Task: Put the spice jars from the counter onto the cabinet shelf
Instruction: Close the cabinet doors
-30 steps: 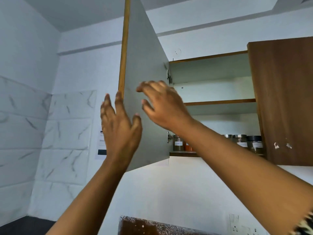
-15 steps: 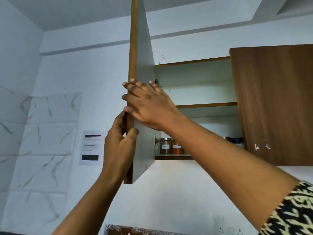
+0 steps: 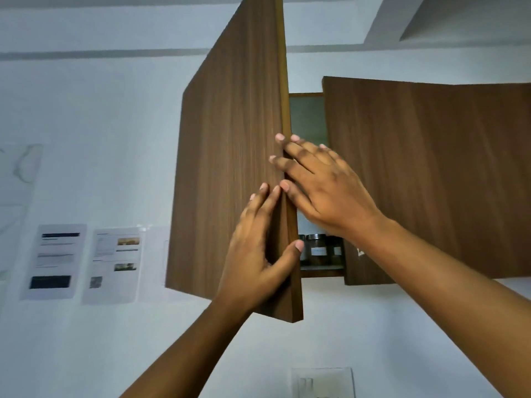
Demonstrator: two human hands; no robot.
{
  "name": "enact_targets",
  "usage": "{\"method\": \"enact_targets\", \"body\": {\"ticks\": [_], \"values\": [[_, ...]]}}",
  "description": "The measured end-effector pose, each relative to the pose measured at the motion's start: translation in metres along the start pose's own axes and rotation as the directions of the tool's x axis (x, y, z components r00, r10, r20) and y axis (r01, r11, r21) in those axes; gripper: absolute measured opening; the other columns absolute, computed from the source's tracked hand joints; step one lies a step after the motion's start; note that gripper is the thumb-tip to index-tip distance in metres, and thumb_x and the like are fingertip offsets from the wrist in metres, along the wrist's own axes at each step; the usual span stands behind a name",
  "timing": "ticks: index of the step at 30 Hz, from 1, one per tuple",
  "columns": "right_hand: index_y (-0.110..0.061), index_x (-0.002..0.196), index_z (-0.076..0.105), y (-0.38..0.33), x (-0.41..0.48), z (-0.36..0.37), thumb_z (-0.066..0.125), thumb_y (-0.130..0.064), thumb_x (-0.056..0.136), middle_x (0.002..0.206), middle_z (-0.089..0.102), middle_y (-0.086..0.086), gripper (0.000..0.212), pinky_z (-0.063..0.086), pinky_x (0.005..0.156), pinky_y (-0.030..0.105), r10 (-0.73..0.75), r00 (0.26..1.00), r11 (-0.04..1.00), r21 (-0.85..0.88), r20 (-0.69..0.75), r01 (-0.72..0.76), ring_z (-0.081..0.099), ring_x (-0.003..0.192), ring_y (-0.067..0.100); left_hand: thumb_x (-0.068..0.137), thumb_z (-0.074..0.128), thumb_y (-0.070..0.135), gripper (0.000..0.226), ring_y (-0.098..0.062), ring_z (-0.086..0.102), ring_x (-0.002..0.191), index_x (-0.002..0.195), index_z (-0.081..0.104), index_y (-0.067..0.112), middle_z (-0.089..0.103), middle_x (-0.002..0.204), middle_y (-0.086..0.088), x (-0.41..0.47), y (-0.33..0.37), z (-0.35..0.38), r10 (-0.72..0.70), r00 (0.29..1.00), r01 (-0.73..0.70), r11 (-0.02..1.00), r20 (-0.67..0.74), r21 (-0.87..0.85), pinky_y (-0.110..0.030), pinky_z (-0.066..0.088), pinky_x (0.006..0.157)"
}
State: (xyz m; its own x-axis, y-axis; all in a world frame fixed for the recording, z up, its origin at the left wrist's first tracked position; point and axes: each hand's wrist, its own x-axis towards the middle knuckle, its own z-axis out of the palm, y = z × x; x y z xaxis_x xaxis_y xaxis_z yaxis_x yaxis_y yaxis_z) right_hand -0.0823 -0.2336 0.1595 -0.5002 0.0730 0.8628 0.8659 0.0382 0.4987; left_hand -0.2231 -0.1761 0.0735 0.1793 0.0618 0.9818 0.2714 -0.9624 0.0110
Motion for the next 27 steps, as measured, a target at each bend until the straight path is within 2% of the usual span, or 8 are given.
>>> {"method": "enact_targets", "body": {"ticks": [2,6,10,14,23,27], "values": [[-0.021,0.138,0.045,0.027,-0.017,0.014,0.025,-0.040,0.096,0.155,0.030,0.001,0.049,0.029,0.111,0.044,0.021,0.999,1.000,-0.012,0.026,-0.020,0.028,0.143,0.019,0.079,0.043,0.062,0.079,-0.003,0.004,0.146,0.149,0.011,0.041,0.006,0.158,0.018,0.008,-0.008,0.030,0.008,0.999,-0.010,0.998,0.034,0.056,-0.051,0.016,0.117],[-0.024,0.144,0.034,0.081,-0.049,0.050,0.020,-0.043,0.096,0.158,0.020,-0.001,0.054,0.027,0.114,0.045,0.062,0.989,0.998,-0.027,0.131,-0.059,0.022,0.145,0.018,0.079,0.036,0.066,0.076,-0.001,-0.009,0.145,0.144,0.002,0.049,-0.005,0.158,0.020,0.021,-0.030,0.095,0.006,0.995,-0.020,0.990,0.101,0.142,-0.044,-0.003,0.117],[-0.030,0.149,0.019,0.127,-0.070,0.087,0.016,-0.051,0.093,0.160,0.006,-0.005,0.059,0.019,0.116,0.044,0.050,0.972,0.998,0.024,0.230,-0.057,0.013,0.146,0.016,0.082,0.028,0.067,0.075,-0.003,-0.018,0.144,0.145,-0.006,0.044,-0.014,0.157,0.017,0.030,-0.061,0.147,0.006,0.991,-0.042,0.959,0.131,0.280,-0.044,-0.010,0.117],[-0.035,0.149,0.003,0.155,-0.088,0.116,0.011,-0.057,0.089,0.158,-0.007,-0.011,0.065,0.013,0.117,0.045,0.041,0.950,0.995,0.069,0.309,-0.066,0.002,0.147,0.012,0.083,0.022,0.068,0.076,-0.004,-0.022,0.143,0.146,-0.009,0.040,-0.020,0.155,0.016,0.035,-0.081,0.177,-0.007,0.989,-0.050,0.922,0.146,0.383,-0.040,-0.015,0.115],[-0.036,0.147,-0.008,0.182,-0.111,0.161,0.012,-0.058,0.090,0.158,-0.013,-0.012,0.065,0.004,0.117,0.045,0.075,0.928,0.995,0.028,0.365,-0.092,-0.007,0.146,0.010,0.078,0.012,0.074,0.080,-0.005,-0.039,0.135,0.141,-0.026,0.041,-0.041,0.146,0.015,0.046,-0.111,0.210,-0.091,0.959,-0.063,0.857,0.270,0.511,-0.033,-0.032,0.105],[-0.031,0.146,-0.017,0.190,-0.124,0.180,0.024,-0.048,0.097,0.155,-0.024,-0.010,0.066,-0.003,0.119,0.048,0.266,0.879,0.957,-0.001,0.395,-0.289,-0.017,0.143,0.008,0.076,0.010,0.074,0.082,-0.007,-0.045,0.131,0.139,-0.029,0.040,-0.046,0.143,0.012,0.053,-0.122,0.214,-0.119,0.929,-0.089,0.848,0.350,0.522,-0.035,-0.032,0.103]]}}
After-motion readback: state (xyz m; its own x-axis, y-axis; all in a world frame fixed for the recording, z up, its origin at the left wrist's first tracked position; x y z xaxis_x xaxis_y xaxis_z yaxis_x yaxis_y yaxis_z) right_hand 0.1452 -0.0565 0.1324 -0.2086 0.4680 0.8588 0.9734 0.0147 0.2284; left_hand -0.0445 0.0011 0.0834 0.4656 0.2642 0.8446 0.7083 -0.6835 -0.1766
